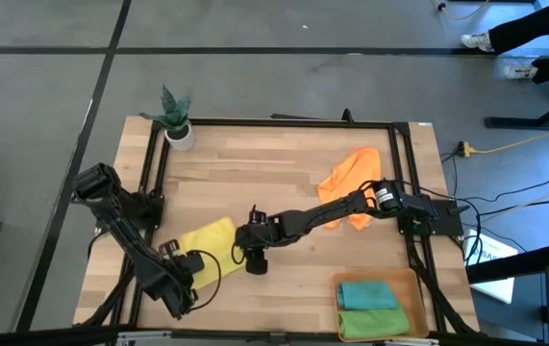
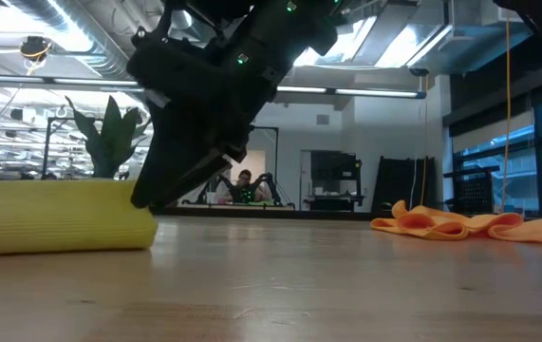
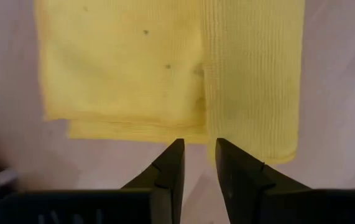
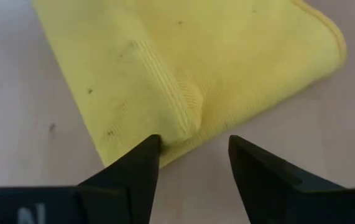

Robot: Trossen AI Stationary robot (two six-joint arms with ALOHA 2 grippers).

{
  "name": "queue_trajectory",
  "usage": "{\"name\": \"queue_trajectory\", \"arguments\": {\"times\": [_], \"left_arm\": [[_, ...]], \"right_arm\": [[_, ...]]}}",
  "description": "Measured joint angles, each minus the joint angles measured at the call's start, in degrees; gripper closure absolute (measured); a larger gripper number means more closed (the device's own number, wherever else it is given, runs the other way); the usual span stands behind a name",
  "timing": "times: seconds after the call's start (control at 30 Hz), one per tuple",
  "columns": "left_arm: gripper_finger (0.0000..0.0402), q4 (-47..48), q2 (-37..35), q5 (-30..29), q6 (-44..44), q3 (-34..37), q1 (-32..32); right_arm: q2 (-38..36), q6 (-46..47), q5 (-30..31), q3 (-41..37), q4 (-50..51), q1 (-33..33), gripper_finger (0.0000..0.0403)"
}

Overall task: Roll microfiber towels into tight, uniform cylinder then place into a basket
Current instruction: Roll the yellow microfiber towel

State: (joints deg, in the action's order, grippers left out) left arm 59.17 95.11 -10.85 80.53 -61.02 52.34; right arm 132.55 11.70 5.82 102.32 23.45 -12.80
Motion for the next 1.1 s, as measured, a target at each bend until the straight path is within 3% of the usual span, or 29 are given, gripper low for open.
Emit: {"name": "queue_trajectory", "arguments": {"times": [0.1, 0.2, 0.27, 0.5, 0.83, 1.1], "left_arm": [[0.0321, 2.82, -0.03, -1.31, -0.04, -2.36, 0.11], [0.0321, 1.80, -0.04, -7.18, -0.51, -3.17, 0.49], [0.0321, -1.54, 0.32, -11.57, -1.03, -2.50, 0.79], [0.0321, -15.68, 2.52, -15.28, -11.35, 2.45, 0.55], [0.0321, -19.63, 3.56, -15.00, -8.81, 7.47, 0.55], [0.0321, -19.86, 3.56, -14.91, -8.63, 8.03, 0.55]], "right_arm": [[0.00, 0.00, 0.56, 0.00, -0.03, 0.03, 0.0213], [-0.02, 0.02, 0.58, -0.44, -0.34, 0.22, 0.0213], [-0.02, 0.07, 0.58, -0.50, -0.32, 0.22, 0.0214], [-0.04, 0.00, 0.60, -0.50, -0.55, 0.22, 0.0214], [-0.04, -3.74, 0.65, 0.58, -0.30, 0.20, 0.0214], [-0.08, -16.93, 0.80, 3.72, 1.68, -3.15, 0.0214]]}}
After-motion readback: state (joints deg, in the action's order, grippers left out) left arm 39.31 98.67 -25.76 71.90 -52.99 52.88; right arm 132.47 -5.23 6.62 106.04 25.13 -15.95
